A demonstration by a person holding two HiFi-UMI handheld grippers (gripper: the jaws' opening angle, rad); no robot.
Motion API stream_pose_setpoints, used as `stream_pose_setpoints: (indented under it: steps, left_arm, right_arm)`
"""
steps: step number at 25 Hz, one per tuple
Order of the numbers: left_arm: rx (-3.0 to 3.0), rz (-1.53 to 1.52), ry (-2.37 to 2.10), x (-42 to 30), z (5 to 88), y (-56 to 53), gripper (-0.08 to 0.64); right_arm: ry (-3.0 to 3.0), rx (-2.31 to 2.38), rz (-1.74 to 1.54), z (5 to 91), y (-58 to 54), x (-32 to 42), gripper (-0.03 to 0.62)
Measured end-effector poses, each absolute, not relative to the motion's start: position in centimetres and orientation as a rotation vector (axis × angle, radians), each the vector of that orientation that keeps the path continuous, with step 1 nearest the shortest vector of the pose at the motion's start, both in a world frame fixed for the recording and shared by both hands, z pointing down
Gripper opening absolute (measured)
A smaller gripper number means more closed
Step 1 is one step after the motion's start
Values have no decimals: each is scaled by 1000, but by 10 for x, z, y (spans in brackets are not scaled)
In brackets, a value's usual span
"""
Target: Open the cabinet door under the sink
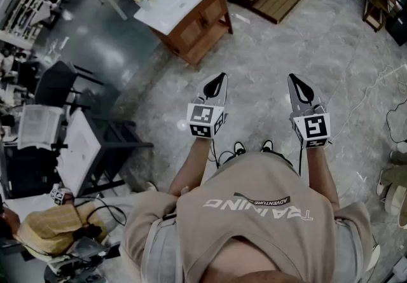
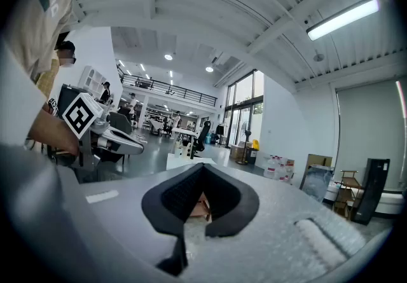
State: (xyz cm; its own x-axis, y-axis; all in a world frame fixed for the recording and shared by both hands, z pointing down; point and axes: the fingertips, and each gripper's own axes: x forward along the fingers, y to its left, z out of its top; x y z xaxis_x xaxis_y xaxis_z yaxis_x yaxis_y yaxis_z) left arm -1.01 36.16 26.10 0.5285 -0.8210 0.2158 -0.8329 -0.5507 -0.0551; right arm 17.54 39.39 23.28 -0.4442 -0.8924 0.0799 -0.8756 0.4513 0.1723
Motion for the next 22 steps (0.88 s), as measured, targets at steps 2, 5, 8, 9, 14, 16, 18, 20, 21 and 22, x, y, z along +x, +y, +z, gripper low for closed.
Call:
stream_pose_setpoints:
  steps: [2, 5, 8, 9, 14, 16, 18, 20, 21, 22]
  left_arm:
    - [2693, 332, -1455, -5, 263, 363, 17]
    - [2690, 330, -1455, 4, 264, 362, 18]
    - [2678, 329, -1465, 11, 266, 360, 18]
    - [2671, 328, -1469, 14, 267, 359, 18]
    - [2637, 320, -1479, 30, 276, 355, 17]
    - [2622, 317, -1483, 38, 283, 354, 17]
    - [2610, 314, -1496, 46, 288, 353, 17]
    - [2598, 310, -1511, 54, 291, 351, 17]
    - [2593, 311, -1515, 57, 292, 349, 17]
    - [2590, 316, -1516, 60, 292, 349, 18]
  right_arm:
    - [-2539, 1547, -150, 234, 395, 180, 2]
    - [-2535, 1551, -142, 235, 392, 189, 2]
    - [-2523, 1565, -134, 236, 387, 202, 2]
    - [-2523, 1562, -130, 237, 385, 206, 2]
    - [-2541, 1487, -97, 251, 380, 219, 2]
    - [-2558, 1441, -92, 259, 379, 223, 2]
    - [-2573, 1396, -108, 266, 378, 226, 2]
    - [-2585, 1361, -110, 273, 372, 231, 2]
    - [-2590, 1349, -101, 275, 368, 232, 2]
    - [-2597, 1341, -91, 277, 366, 234, 2]
